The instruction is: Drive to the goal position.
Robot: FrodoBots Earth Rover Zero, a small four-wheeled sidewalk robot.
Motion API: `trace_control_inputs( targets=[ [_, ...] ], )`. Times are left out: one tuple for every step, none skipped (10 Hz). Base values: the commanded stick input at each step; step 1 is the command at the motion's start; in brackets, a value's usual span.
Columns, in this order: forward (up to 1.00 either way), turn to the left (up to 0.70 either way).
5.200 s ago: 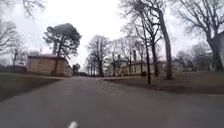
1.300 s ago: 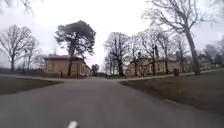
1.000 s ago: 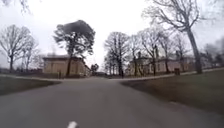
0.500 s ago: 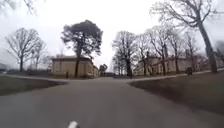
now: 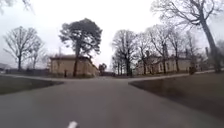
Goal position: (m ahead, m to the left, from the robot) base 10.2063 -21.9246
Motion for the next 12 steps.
trace_control_inputs(
  targets=[
    [1.0, 0.01],
    [1.0, 0.01],
    [1.0, 0.01],
    [1.0, 0.01],
    [1.0, 0.01],
    [1.0, 0.01],
    [1.0, 0.01],
    [1.0, 0.01],
    [1.0, 0.01],
    [1.0, 0.01],
    [1.0, 0.01],
    [1.0, 0.01]
  ],
)
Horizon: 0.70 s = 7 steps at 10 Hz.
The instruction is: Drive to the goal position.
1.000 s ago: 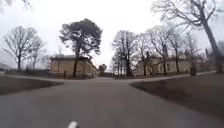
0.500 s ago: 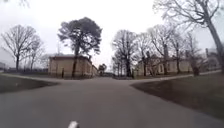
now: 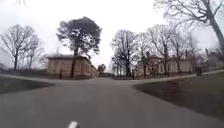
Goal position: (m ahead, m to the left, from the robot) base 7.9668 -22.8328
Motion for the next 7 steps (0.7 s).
trace_control_inputs(
  targets=[
    [1.0, 0.01],
    [1.0, 0.01],
    [1.0, 0.01],
    [1.0, 0.01],
    [1.0, 0.01],
    [1.0, 0.01],
    [1.0, 0.01]
  ],
)
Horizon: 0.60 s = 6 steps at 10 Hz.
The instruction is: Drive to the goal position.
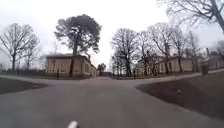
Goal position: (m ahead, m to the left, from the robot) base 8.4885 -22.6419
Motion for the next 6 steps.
trace_control_inputs(
  targets=[
    [1.0, 0.01],
    [1.0, 0.01],
    [1.0, 0.01],
    [1.0, 0.01],
    [1.0, 0.01],
    [1.0, 0.01]
  ],
)
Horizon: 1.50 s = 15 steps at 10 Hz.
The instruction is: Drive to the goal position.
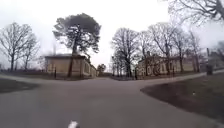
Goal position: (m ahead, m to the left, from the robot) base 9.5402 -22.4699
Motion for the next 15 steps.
trace_control_inputs(
  targets=[
    [1.0, 0.01],
    [1.0, 0.01],
    [1.0, 0.01],
    [1.0, 0.01],
    [1.0, 0.01],
    [1.0, 0.01],
    [1.0, 0.01],
    [1.0, 0.01],
    [1.0, 0.01],
    [1.0, 0.01],
    [1.0, -0.12],
    [1.0, -0.19],
    [1.0, -0.26],
    [1.0, -0.32],
    [1.0, -0.39]
  ],
)
